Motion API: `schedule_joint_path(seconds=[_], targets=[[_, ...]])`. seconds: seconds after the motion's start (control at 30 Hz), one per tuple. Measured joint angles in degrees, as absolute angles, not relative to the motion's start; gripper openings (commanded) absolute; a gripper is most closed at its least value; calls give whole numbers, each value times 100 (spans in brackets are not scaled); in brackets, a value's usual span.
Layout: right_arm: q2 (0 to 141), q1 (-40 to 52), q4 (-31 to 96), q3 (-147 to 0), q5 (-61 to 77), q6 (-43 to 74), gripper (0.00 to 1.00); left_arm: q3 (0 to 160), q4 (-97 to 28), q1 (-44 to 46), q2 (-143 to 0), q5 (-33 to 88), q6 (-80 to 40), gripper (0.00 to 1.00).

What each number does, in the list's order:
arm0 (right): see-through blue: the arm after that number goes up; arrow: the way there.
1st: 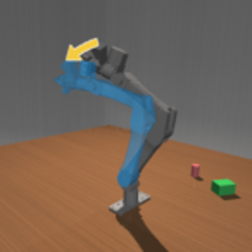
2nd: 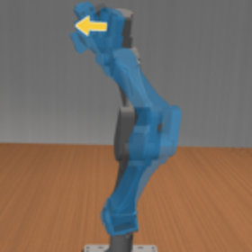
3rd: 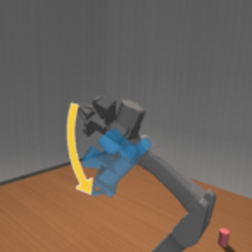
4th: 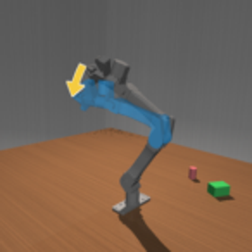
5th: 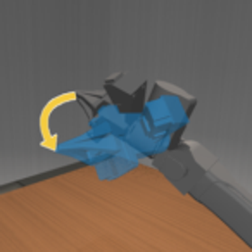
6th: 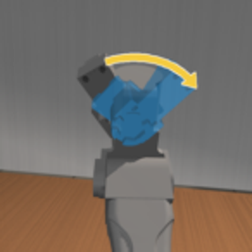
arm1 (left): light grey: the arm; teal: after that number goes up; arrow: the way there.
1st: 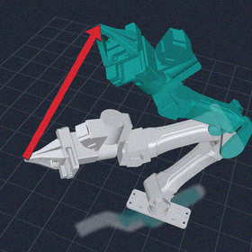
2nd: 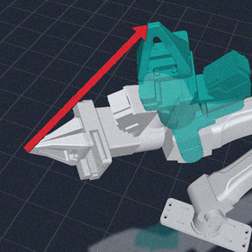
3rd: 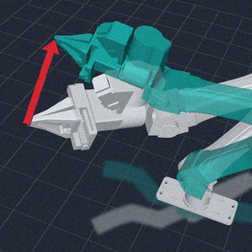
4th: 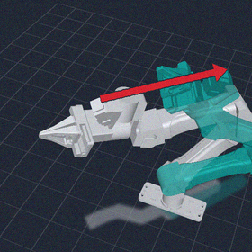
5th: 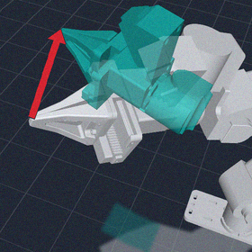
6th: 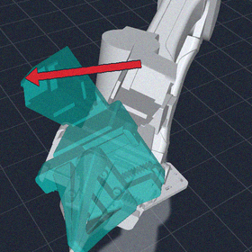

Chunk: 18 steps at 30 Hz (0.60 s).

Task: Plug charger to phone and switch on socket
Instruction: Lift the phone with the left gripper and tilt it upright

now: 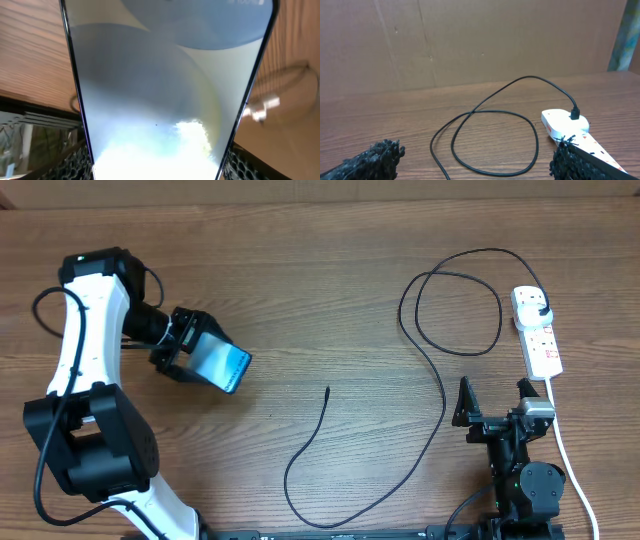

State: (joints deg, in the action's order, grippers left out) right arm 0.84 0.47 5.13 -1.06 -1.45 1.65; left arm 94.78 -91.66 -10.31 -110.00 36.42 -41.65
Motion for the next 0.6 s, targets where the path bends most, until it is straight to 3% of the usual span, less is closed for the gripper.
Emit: schedule_joint_path(seconds=[0.6], targets=[[84, 47, 510, -106, -148, 163, 100, 9478, -9102, 82, -11000, 5734, -3603, 4]])
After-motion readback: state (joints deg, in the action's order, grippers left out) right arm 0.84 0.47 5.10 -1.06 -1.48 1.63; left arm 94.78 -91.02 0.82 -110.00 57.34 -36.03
